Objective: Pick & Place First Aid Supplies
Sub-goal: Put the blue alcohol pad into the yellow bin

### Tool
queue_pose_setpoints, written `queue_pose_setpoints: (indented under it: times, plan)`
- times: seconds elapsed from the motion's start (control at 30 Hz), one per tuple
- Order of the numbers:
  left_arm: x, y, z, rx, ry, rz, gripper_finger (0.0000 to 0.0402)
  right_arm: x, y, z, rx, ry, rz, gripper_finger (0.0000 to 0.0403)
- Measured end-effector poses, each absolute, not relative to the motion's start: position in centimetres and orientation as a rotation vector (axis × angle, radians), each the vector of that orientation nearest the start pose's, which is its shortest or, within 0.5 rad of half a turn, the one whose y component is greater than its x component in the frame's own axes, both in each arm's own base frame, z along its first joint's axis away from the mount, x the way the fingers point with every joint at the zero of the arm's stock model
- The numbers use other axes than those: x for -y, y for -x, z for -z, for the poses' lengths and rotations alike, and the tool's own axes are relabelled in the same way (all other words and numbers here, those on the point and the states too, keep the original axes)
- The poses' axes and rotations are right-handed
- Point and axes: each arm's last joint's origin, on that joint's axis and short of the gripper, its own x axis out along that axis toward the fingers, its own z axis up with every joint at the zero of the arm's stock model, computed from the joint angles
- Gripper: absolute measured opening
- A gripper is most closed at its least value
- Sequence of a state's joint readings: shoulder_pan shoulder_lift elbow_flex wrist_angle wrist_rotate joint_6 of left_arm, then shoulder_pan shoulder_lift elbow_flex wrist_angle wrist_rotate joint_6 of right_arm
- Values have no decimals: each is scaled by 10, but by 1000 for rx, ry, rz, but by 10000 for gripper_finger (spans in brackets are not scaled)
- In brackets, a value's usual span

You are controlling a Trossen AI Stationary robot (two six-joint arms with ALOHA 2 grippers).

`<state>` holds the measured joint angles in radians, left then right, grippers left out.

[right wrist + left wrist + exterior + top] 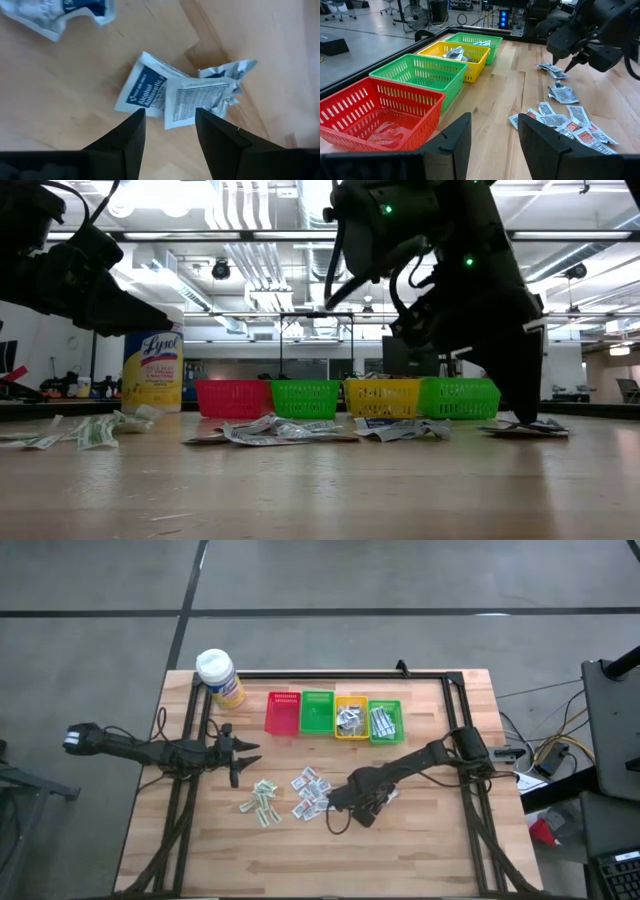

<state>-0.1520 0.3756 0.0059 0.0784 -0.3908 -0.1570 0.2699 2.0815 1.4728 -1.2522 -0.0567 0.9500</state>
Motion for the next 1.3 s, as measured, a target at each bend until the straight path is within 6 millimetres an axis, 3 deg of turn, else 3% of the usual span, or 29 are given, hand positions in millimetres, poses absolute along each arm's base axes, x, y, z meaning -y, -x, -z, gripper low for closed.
queue_pose_setpoints:
  times: [0.73,1.3]
  plan:
    - [7,-115,-141,-262,77,-259,158,-91,-340,-143,-1765,-414,680,167]
    - [7,-115,-141,-262,77,-259,158,-89,-338,-140,-1747,-379,714,115]
